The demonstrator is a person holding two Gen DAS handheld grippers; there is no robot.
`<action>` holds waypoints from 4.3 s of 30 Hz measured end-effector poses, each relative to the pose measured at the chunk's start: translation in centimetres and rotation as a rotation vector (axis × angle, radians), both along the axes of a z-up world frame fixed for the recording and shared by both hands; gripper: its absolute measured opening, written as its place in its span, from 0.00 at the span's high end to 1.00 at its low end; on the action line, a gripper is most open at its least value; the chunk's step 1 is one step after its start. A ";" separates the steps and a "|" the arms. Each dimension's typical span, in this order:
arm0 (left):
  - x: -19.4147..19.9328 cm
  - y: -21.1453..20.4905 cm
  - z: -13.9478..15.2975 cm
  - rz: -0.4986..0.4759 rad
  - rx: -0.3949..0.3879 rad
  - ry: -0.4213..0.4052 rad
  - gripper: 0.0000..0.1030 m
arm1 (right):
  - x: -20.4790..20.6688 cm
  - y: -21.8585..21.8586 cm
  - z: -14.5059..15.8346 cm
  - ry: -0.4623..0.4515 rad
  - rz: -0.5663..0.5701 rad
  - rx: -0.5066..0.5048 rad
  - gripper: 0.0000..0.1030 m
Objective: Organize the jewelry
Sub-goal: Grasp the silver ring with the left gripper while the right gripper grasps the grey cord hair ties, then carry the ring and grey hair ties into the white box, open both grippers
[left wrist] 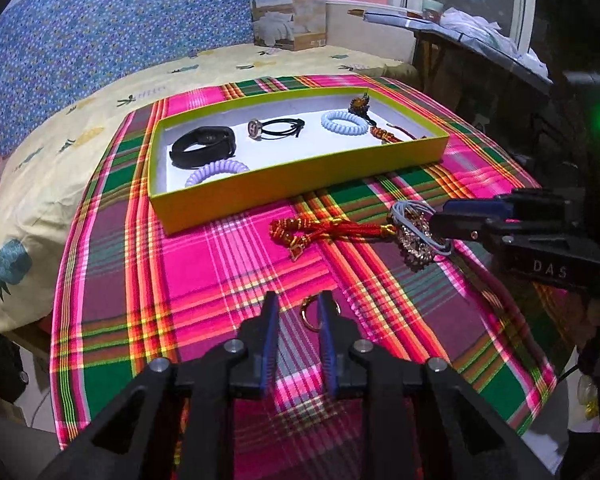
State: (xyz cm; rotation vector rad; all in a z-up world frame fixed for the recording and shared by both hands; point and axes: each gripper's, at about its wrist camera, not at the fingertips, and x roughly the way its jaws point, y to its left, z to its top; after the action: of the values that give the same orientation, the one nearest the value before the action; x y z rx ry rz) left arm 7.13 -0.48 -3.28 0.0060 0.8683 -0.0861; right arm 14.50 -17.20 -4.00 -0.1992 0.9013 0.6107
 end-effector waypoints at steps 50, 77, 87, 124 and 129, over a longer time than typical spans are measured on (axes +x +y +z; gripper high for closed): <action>-1.3 1.8 4.9 0.039 -0.080 -0.125 0.98 | -2.8 -0.9 6.0 -0.148 0.004 0.109 0.99; 7.4 2.7 6.3 0.024 -0.068 -0.130 0.98 | 5.0 -0.3 6.6 -0.134 -0.050 0.158 0.99; 10.4 2.3 4.2 0.018 -0.069 -0.076 0.98 | 8.4 0.4 4.0 -0.061 -0.073 0.145 0.99; 11.8 1.6 2.2 0.005 -0.066 0.006 0.95 | 8.6 0.9 2.3 -0.011 -0.066 0.061 0.86; 9.7 1.9 3.5 0.019 -0.066 -0.038 0.91 | 7.0 0.3 3.6 -0.036 -0.065 0.080 0.86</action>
State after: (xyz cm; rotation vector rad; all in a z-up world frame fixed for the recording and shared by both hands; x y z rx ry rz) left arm 16.82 1.45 0.24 -0.0622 0.8275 -0.0971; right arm 21.47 -16.92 -0.40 -0.1088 0.8439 0.5802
